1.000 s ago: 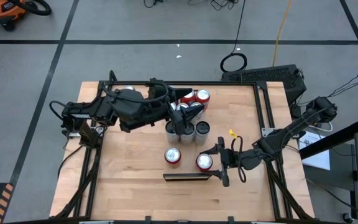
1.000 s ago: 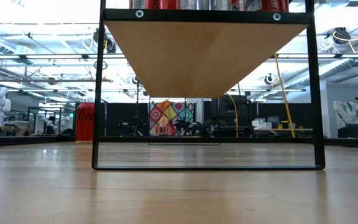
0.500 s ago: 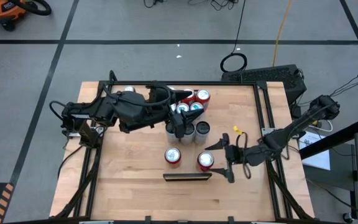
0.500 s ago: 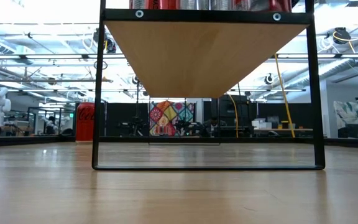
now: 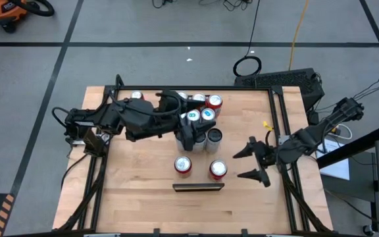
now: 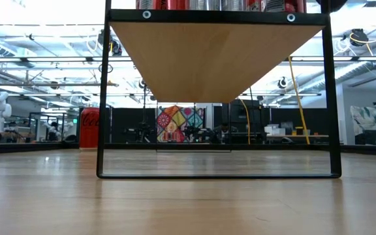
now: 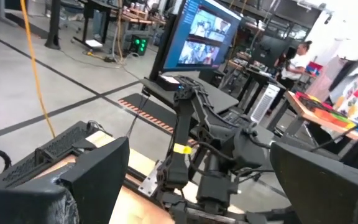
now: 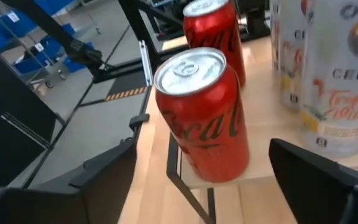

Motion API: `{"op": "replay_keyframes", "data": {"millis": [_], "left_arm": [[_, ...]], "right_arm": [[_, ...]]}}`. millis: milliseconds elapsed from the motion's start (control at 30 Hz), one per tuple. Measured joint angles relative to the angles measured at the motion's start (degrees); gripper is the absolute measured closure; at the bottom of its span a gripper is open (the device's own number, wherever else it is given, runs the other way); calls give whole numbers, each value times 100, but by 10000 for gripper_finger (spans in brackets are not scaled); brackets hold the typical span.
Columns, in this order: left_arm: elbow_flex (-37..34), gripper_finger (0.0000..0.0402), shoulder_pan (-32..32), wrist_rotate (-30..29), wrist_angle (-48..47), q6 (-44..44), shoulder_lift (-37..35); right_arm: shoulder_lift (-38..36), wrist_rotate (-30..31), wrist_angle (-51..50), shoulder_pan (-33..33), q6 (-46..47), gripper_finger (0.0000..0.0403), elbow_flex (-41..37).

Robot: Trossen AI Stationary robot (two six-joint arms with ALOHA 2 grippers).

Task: Place canned beverage on shelf
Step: Put the right red soda can on the shelf aligned with the other red soda can

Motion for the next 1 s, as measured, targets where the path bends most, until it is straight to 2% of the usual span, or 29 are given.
{"op": "replay_keyframes", "data": {"millis": [133, 467, 667, 767, 1000], "left_arm": [[-4, 8, -52, 55, -292, -10, -154], [4, 8, -148, 47, -1316, -304, -693], [4, 8, -283, 34, -1508, -318, -768], [0, 8, -363, 30, -1584, -321, -766], [0, 8, -510, 26, -1701, -470, -766]], "right_arm": [[183, -107, -1, -2, 148, 106, 0], [783, -130, 193, -1, 469, 295, 0], [1104, -131, 538, -2, 391, 385, 0], [1265, -130, 790, -25, 334, 399, 0], [1593, -103, 1226, -151, 313, 388, 0]]}}
